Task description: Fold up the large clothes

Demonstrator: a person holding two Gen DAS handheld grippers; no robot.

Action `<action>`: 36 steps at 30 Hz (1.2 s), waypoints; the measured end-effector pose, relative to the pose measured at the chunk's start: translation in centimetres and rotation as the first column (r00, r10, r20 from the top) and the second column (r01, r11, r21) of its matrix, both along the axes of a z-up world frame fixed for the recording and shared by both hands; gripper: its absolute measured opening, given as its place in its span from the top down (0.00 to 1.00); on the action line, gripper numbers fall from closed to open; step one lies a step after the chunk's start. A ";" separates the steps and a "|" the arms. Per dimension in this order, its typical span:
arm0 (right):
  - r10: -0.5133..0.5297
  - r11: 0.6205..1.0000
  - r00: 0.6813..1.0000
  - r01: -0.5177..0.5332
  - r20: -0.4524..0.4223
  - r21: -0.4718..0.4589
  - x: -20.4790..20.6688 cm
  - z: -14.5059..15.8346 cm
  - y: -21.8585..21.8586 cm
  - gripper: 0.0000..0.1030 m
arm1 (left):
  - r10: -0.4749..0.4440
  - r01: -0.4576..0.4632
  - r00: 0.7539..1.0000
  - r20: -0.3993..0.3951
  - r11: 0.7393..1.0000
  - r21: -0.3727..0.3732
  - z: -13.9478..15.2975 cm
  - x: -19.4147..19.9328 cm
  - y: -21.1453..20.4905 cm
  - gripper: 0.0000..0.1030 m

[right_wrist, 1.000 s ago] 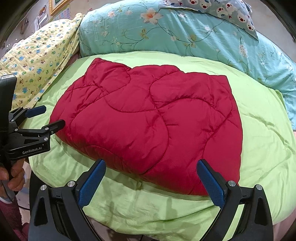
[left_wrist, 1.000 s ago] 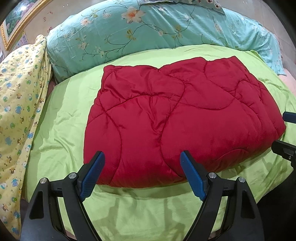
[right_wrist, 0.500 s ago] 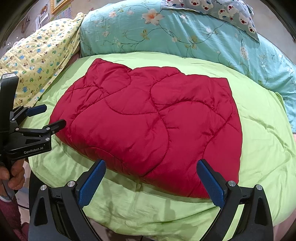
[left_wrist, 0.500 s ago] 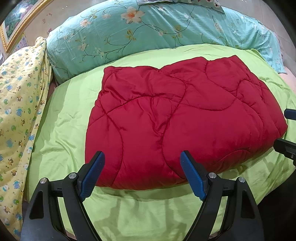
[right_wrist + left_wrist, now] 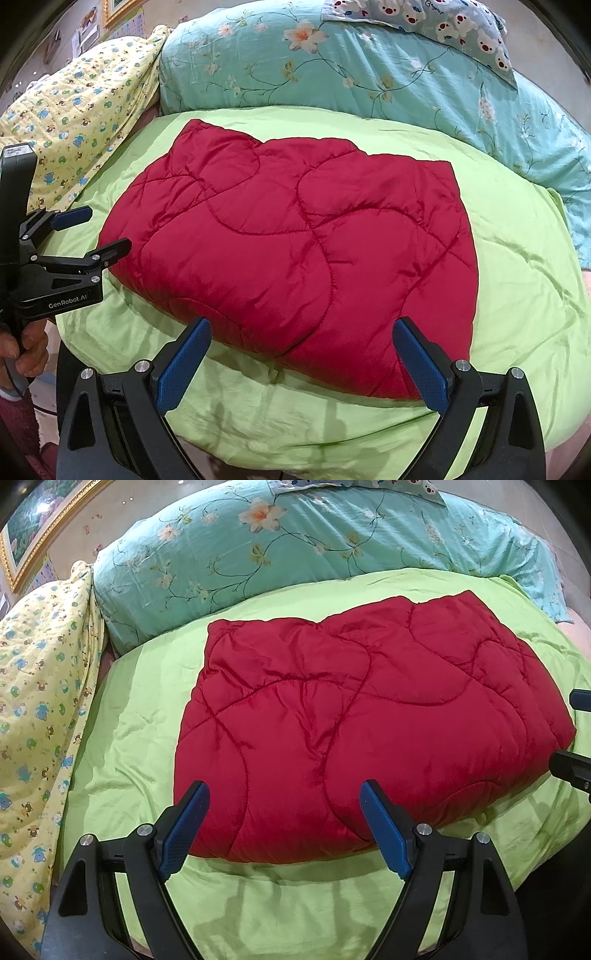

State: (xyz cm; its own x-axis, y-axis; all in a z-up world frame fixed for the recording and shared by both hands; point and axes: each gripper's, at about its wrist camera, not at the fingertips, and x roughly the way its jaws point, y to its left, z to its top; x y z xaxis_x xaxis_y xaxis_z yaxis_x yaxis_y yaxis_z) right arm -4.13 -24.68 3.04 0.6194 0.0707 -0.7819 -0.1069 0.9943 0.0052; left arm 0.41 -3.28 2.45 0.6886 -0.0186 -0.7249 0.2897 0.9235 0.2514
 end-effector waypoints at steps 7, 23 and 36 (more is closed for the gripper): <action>0.004 1.000 1.000 -0.004 0.001 -0.003 0.1 0.1 0.1 0.03 | -0.003 0.003 1.000 0.001 1.000 0.002 0.1 0.1 -0.2 0.19; 0.006 1.000 1.000 -0.006 0.002 -0.002 0.2 0.2 0.0 0.03 | -0.010 0.010 1.000 0.002 1.000 0.001 0.2 0.1 -0.3 0.19; 0.007 1.000 1.000 -0.006 0.008 -0.005 0.2 0.3 0.2 0.03 | -0.011 0.011 1.000 0.000 1.000 -0.001 0.2 0.1 -0.3 0.19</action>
